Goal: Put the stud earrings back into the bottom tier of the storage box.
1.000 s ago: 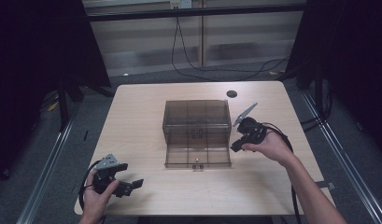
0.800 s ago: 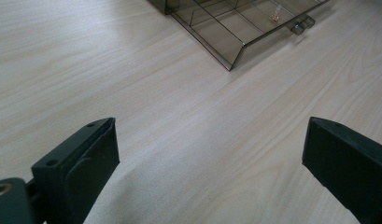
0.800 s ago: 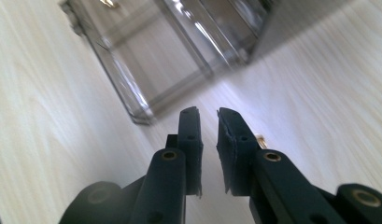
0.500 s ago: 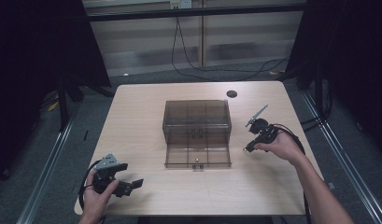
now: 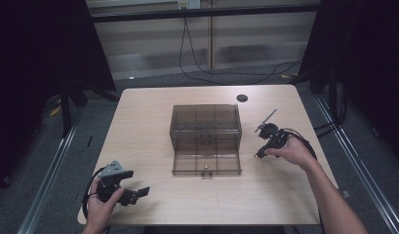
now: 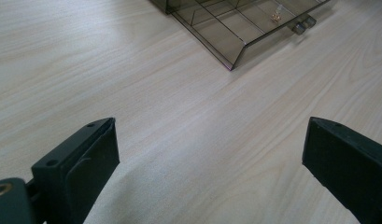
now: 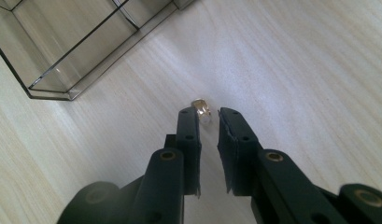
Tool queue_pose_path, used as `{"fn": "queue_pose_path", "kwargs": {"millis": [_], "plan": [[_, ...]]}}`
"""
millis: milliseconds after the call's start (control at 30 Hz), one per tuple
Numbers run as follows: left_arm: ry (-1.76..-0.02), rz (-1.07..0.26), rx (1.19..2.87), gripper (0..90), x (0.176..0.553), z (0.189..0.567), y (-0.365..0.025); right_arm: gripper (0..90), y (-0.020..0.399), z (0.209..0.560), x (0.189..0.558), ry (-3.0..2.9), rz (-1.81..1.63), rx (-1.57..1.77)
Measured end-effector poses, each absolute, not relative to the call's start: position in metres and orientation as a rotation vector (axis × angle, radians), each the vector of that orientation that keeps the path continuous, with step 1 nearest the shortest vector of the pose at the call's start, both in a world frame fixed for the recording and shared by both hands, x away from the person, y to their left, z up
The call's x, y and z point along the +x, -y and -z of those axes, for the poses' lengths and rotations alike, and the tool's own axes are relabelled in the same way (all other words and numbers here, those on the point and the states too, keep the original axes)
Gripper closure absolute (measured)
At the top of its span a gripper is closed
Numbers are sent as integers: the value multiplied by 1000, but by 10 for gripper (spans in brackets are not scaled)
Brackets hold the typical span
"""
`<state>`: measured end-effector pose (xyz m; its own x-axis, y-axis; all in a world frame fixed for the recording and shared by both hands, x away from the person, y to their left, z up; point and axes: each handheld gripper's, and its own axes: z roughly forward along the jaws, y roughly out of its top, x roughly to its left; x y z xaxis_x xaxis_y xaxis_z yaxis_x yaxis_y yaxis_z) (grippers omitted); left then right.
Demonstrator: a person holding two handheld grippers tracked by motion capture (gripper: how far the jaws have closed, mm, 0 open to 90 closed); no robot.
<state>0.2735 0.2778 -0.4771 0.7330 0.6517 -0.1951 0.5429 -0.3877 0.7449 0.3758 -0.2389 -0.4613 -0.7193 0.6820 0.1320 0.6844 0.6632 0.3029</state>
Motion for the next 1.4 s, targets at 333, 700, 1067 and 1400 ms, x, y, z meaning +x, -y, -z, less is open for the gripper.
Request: {"fn": "queue_pose_path", "kwargs": {"millis": [333, 700, 1067, 1400], "plan": [[-900, -164, 2082, 37, 273, 477, -279, 799, 232, 466, 381, 2863, 482, -1155], [-898, -166, 2084, 37, 274, 477, -279, 819, 230, 472, 384, 2855, 446, -1155], [-895, -164, 2086, 37, 274, 477, -279, 861, 231, 471, 383, 2849, 445, -1164], [-896, -162, 2085, 37, 273, 477, -278, 862, 233, 465, 378, 2852, 467, -1141]]}}
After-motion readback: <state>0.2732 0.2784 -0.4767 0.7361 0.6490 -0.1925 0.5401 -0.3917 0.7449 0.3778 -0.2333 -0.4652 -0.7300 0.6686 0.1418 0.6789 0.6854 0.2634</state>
